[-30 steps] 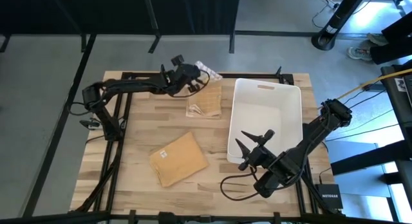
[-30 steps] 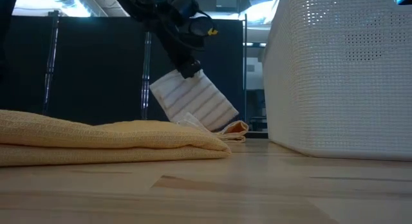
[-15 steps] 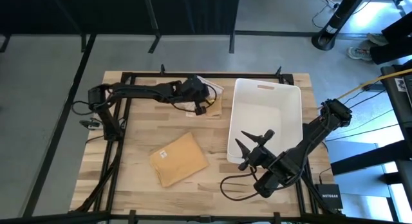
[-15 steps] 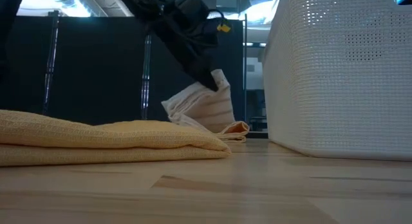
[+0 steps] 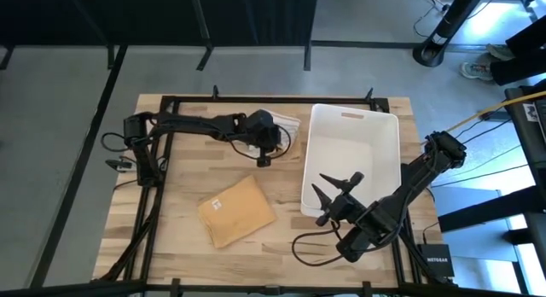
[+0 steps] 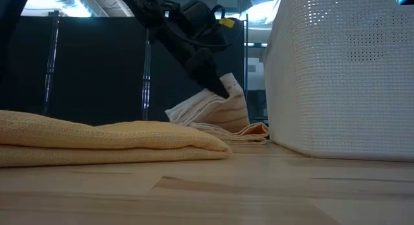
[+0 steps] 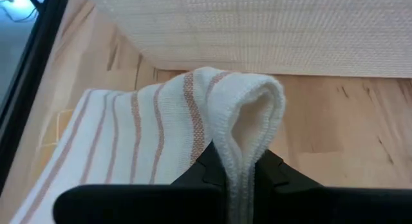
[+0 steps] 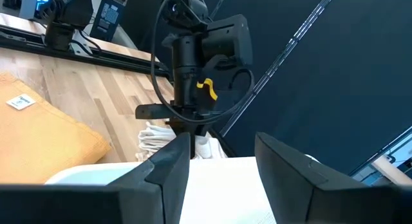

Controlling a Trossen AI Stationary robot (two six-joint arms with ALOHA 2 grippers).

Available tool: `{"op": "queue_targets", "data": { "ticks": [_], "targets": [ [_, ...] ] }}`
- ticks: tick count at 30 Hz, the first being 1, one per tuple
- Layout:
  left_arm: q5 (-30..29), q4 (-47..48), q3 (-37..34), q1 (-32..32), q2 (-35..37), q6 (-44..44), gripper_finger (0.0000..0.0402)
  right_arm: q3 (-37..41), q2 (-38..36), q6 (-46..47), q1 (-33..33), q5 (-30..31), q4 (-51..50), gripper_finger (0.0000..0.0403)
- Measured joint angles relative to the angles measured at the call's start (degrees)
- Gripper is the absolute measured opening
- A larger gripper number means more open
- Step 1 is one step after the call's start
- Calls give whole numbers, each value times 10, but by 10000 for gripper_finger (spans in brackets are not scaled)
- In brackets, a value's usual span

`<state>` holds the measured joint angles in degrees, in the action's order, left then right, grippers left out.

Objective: Fold towel
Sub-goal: Adjust the white towel

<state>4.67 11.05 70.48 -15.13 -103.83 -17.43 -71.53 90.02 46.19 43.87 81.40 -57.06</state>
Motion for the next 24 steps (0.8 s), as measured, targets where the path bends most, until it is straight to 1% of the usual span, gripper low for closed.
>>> {"op": "queue_targets", "data": {
  "ticks": [4, 6, 9, 11, 13, 16, 18, 19, 20, 23, 24],
  "targets": [
    [0, -8, 0, 2, -2, -5, 27, 0, 0, 0, 0, 0, 0, 177],
    [0, -20, 0, 2, -6, 2, 46, 0, 0, 0, 0, 0, 0, 177],
    [6, -14, 0, 3, -14, 3, 90, 0, 0, 0, 0, 0, 0, 177],
    [27, 0, 0, 5, -14, 3, 120, 0, 0, 0, 0, 0, 0, 177],
    [63, 3, 0, 9, -12, -2, 149, 0, 0, 0, 0, 0, 0, 177],
    [118, 14, 0, 13, 0, -24, 179, 0, 0, 0, 0, 0, 0, 177],
    [121, 22, 0, 13, 8, -38, 192, 0, 0, 0, 0, -1, 0, 177],
    [107, 22, 0, 13, 13, -40, 195, 0, 0, 0, 0, 0, 0, 177],
    [78, 28, 0, 12, 15, -41, 198, 0, 0, 0, 0, 0, -1, 177],
    [-46, 30, 0, 3, 13, -45, 199, 0, 0, 0, 0, -1, 0, 177],
    [-67, 26, 0, -2, 7, -45, 198, 0, 0, 0, 0, 0, 0, 177]
  ]
}}
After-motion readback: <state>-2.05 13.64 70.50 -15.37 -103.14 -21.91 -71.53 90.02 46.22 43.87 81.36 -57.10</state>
